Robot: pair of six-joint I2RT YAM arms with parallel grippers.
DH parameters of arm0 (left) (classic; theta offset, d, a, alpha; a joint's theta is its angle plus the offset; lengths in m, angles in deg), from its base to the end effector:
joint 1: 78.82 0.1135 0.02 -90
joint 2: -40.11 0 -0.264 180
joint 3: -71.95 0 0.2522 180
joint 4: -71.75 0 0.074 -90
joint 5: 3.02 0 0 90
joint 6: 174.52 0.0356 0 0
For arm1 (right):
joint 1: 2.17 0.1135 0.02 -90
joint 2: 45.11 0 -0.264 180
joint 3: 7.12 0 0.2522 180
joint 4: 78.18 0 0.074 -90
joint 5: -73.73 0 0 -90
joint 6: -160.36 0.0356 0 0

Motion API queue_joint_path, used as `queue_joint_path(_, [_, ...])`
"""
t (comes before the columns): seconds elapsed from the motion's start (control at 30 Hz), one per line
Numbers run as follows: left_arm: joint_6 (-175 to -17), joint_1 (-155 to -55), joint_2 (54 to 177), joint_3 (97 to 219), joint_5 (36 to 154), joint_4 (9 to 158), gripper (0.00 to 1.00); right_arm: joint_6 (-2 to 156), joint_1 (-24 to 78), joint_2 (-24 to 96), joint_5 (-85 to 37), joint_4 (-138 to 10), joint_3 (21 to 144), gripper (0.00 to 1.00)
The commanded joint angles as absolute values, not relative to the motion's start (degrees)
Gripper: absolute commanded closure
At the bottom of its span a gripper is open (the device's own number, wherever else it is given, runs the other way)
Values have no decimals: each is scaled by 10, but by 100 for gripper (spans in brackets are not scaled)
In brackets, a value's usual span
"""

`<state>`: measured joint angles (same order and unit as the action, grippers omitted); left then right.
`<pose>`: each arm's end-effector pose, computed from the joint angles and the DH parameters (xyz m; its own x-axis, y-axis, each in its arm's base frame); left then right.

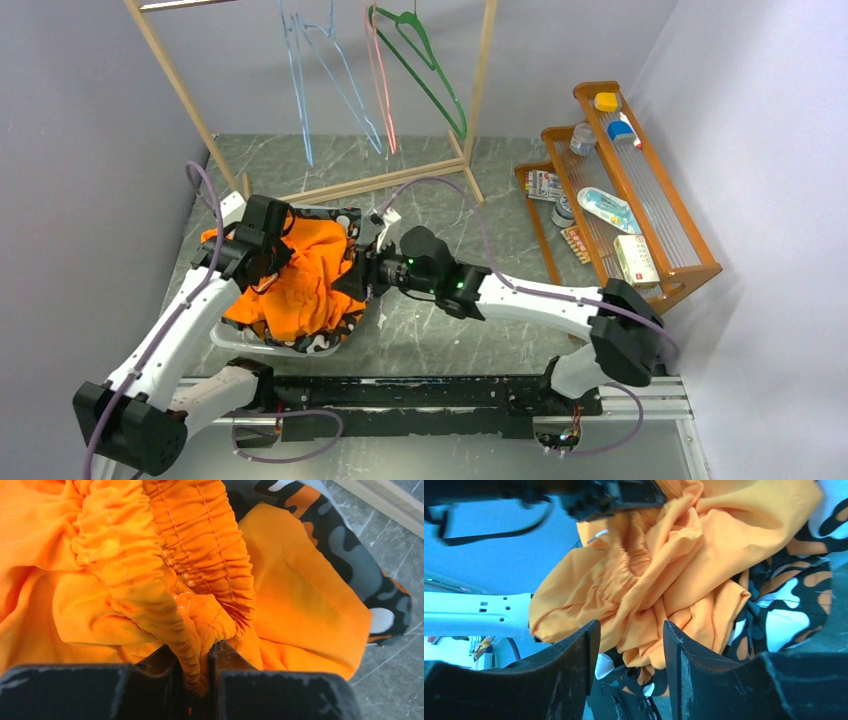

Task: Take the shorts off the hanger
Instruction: Place the shorts in the basket, then reset both arms

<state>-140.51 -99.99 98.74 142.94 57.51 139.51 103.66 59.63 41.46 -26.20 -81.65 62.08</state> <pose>0.1821 -0.0518 0.3065 -0.4740 -0.5903 -0.6533 -0.6061 0.7569 -0.2442 0.1603 0.3120 0.2755 -0.6149 -0.0024 -0.7886 -0.7294 0.3820 0.5676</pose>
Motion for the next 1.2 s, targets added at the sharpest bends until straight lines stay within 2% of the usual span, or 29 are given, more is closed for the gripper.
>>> queue_joint_path(0.0, [-1349,-950,1010,1358,720,1247,93,1007,594,364,-221,-775,603,47])
queue_joint_path(0.17, [-1384,-945,1073,1249,854,1156,93,1023,594,286,-179,-764,553,47])
queue_joint_path(0.27, [-1395,-945,1071,1247,855,1180,87,1017,591,244,-133,-727,547,45])
queue_joint_path(0.43, [-1373,-945,974,1347,766,1277,25,1024,582,201,56,-594,572,25])
queue_joint_path(0.5, [-1362,-945,943,1407,725,1323,12,1026,564,190,102,-551,579,18])
queue_joint_path(0.57, [-1353,-945,929,1456,696,1360,2,1026,526,178,105,-523,580,17])
queue_joint_path(0.73, [-1342,-945,923,1555,609,1456,0,1029,422,132,80,-478,568,16])
queue_joint_path(0.9, [-1370,-945,922,1606,496,1530,0,1016,333,101,83,-449,561,9])
queue_joint_path(1.07, [-1347,-945,942,1665,446,1556,0,960,133,141,-89,-417,627,8])
queue_joint_path(1.17, [-1318,-945,958,1709,432,1566,0,897,101,180,-137,-391,723,7])
